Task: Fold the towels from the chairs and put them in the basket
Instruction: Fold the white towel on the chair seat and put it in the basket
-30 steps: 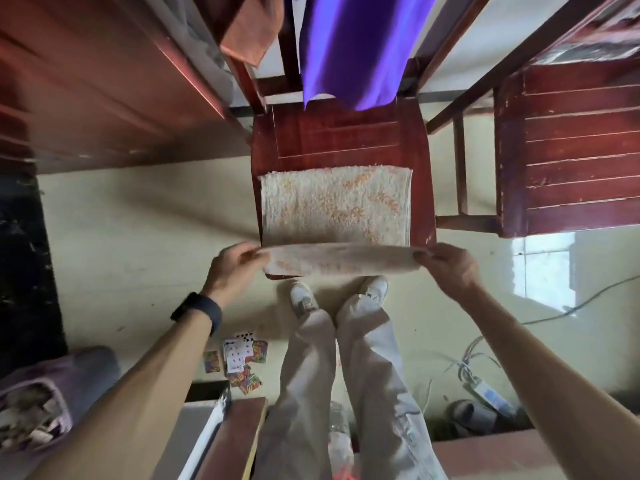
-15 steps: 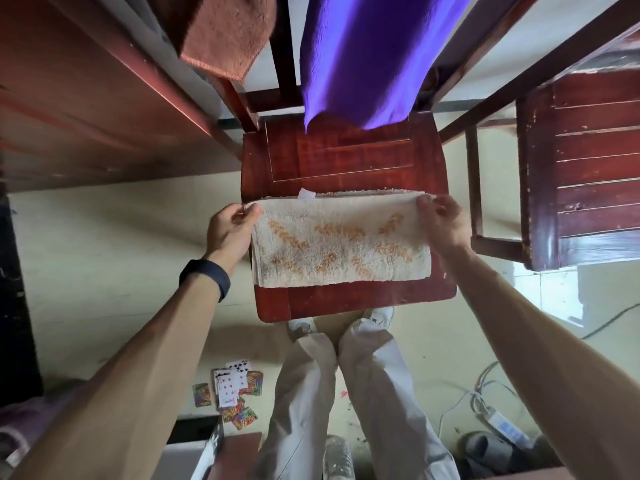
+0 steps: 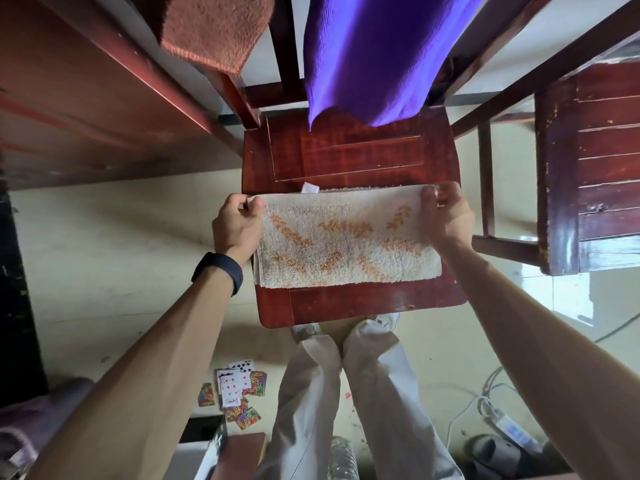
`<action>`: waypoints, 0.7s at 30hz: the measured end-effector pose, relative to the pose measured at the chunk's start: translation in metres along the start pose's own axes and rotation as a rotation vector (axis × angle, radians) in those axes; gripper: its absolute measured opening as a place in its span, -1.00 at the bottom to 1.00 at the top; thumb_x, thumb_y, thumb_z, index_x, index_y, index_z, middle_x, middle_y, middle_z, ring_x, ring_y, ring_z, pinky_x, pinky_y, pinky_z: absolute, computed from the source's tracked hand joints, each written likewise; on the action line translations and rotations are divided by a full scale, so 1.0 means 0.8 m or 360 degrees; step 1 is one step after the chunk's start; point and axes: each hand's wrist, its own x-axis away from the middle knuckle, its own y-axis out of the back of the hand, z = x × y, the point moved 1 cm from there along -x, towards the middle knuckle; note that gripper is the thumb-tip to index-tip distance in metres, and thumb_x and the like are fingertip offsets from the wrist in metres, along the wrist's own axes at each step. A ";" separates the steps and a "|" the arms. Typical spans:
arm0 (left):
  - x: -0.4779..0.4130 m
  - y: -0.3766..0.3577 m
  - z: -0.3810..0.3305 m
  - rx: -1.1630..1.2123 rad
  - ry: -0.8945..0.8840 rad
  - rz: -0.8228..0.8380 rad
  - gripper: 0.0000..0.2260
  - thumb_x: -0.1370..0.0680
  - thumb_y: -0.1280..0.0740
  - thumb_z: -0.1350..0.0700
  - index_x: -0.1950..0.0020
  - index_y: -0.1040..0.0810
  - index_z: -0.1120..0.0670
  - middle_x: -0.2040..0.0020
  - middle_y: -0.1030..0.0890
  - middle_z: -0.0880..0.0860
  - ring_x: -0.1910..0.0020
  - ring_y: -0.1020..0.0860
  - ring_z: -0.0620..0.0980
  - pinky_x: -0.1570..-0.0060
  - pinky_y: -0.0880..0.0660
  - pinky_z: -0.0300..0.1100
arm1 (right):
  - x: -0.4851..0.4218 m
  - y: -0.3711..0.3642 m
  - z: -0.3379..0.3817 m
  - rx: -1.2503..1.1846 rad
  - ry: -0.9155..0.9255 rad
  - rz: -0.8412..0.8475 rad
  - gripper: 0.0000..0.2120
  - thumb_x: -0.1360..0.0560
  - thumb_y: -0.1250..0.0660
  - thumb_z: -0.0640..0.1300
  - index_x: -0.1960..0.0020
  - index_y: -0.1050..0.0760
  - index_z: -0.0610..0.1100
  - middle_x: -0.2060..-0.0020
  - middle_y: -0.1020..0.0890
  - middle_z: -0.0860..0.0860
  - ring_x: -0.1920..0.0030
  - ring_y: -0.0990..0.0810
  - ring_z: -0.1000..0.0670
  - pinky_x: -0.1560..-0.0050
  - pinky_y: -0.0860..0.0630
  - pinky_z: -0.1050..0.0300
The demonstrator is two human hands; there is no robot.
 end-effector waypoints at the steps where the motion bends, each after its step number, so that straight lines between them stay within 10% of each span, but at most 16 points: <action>1: 0.002 -0.002 -0.002 -0.0066 -0.0015 -0.0021 -0.71 -0.61 -0.25 -0.08 -0.22 -0.52 0.07 -0.09 -0.64 0.13 -0.06 -0.57 0.20 0.06 -0.44 -0.12 | -0.001 -0.002 -0.002 0.0023 0.0023 -0.0027 -0.67 -0.63 -0.17 0.09 -0.22 -0.47 -0.12 -0.02 -0.61 -0.05 0.03 -0.55 -0.08 0.04 -0.37 0.16; 6: 0.041 -0.015 -0.008 -0.0781 -0.0690 -0.0448 -0.60 -0.55 -0.24 -0.07 -0.34 -0.43 0.06 -0.27 -0.50 0.17 -0.21 -0.45 0.20 -0.10 -0.38 0.08 | 0.041 -0.006 0.004 0.0290 0.0401 -0.0401 -0.64 -0.61 -0.19 0.06 -0.26 -0.45 -0.17 -0.18 -0.50 -0.19 -0.14 -0.46 -0.20 -0.11 -0.28 0.06; 10: 0.082 -0.069 -0.003 -0.0893 -0.1304 -0.0157 -0.49 -0.55 -0.26 -0.11 -0.47 -0.40 0.04 -0.53 -0.32 0.10 -0.52 -0.23 0.19 -0.44 -0.15 0.24 | 0.112 -0.044 0.014 0.0561 0.0753 -0.0176 -0.52 -0.62 -0.16 0.13 -0.47 -0.37 -0.04 -0.50 -0.35 -0.11 -0.47 -0.30 -0.17 -0.37 -0.29 -0.17; 15: 0.076 -0.106 0.017 -0.1168 -0.1239 0.0011 -0.34 -0.58 -0.08 -0.32 -0.62 -0.04 -0.12 -0.64 0.03 0.02 -0.61 0.10 0.18 -0.48 0.11 0.35 | 0.115 -0.082 -0.013 0.0775 0.0631 0.0163 -0.33 -0.61 -0.01 0.35 -0.63 0.14 0.20 -0.64 0.18 -0.02 -0.61 0.25 -0.13 -0.52 0.15 -0.41; 21: 0.072 -0.105 0.014 -0.1223 -0.1133 -0.0084 -0.34 -0.56 0.02 -0.38 -0.61 0.06 -0.20 -0.64 0.10 0.01 -0.61 0.12 0.16 -0.45 0.08 0.37 | 0.084 -0.067 -0.034 0.0968 0.0849 0.0135 -0.23 -0.53 0.00 0.49 -0.62 0.12 0.22 -0.64 0.14 0.00 -0.62 0.21 -0.16 -0.48 0.14 -0.47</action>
